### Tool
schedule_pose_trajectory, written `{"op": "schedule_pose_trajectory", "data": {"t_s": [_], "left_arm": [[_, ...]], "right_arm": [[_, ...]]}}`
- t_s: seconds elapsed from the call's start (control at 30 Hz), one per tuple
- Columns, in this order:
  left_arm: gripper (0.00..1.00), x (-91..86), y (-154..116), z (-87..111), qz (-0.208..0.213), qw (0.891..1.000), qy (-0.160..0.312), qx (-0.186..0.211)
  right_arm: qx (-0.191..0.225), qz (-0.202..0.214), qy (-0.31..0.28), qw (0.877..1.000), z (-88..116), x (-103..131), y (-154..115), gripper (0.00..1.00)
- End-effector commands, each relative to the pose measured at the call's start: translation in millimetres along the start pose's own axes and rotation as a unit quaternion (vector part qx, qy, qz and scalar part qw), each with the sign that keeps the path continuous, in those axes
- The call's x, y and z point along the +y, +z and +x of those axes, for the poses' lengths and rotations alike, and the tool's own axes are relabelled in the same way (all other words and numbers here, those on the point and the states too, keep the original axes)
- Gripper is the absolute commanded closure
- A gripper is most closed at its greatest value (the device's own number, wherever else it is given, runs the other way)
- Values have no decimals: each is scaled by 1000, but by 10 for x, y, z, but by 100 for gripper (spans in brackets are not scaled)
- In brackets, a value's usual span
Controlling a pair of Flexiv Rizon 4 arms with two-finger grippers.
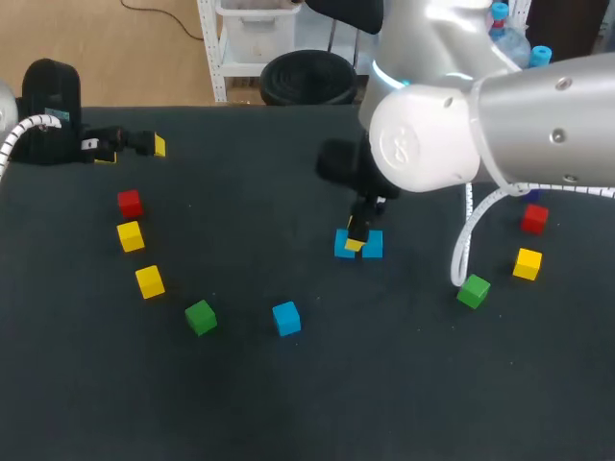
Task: Place the blue cubes, place green cubes on the blue cubes, place the yellow cubes on the green cubes, then place the red cubes on the yellow cubes, and place purple cube on the red cubes.
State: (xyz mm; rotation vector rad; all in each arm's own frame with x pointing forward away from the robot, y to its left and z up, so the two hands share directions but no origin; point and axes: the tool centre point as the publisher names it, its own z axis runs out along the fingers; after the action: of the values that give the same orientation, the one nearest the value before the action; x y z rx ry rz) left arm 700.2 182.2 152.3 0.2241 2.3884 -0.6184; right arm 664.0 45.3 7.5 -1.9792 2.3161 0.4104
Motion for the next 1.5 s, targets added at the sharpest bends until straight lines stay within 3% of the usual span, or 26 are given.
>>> {"op": "schedule_pose_trajectory", "data": {"t_s": [0.03,1.5], "left_arm": [[0,23,-2,12,6,1000,1,-3],[0,23,-2,12,6,1000,1,-3]], "right_arm": [[1,-2,-2,1000,11,-25,9,100],[7,-6,-50,999,3,-96,56,100]]}}
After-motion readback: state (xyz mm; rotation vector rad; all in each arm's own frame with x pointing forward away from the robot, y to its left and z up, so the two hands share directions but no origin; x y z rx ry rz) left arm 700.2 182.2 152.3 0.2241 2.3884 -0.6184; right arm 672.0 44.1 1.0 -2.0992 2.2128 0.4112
